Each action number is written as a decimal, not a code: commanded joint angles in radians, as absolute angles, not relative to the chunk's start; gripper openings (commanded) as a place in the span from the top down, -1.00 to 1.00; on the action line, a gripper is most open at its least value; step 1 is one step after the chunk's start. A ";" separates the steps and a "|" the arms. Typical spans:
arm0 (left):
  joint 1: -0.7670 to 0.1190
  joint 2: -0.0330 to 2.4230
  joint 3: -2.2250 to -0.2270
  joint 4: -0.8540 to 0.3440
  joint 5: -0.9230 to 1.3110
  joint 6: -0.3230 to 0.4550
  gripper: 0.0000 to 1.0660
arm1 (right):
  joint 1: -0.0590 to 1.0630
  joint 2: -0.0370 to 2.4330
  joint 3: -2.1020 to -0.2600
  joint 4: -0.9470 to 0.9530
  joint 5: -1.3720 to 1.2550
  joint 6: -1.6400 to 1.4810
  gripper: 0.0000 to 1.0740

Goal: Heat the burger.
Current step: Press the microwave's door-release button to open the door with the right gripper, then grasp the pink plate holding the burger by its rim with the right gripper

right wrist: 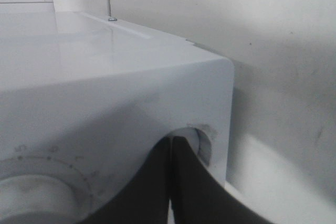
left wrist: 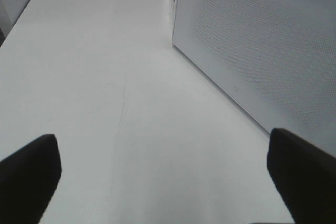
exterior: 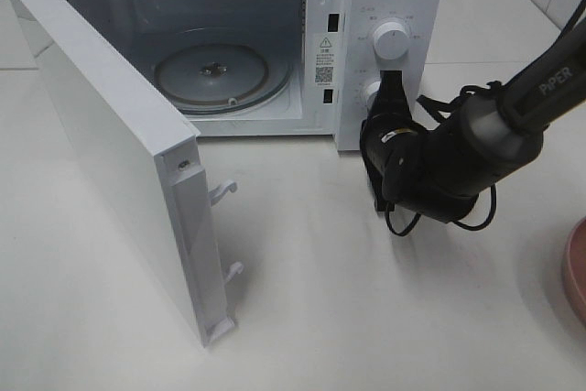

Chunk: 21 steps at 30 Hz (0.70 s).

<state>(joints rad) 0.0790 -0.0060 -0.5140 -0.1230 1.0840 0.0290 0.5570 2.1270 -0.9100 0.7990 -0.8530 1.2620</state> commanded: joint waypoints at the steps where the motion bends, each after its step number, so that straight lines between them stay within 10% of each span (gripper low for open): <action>1: 0.075 -0.020 -0.515 -0.131 1.070 0.029 -0.88 | 0.547 2.093 -0.895 0.783 -0.855 1.218 1.00; 21: 0.075 -0.020 -0.515 -0.131 1.070 0.029 -0.88 | 0.541 1.878 -0.746 0.784 -0.530 0.870 1.00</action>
<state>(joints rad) 0.0790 -0.0060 -0.5140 -0.1230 1.0840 0.0290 0.5440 1.8930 -0.7500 0.7920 -0.5540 0.9120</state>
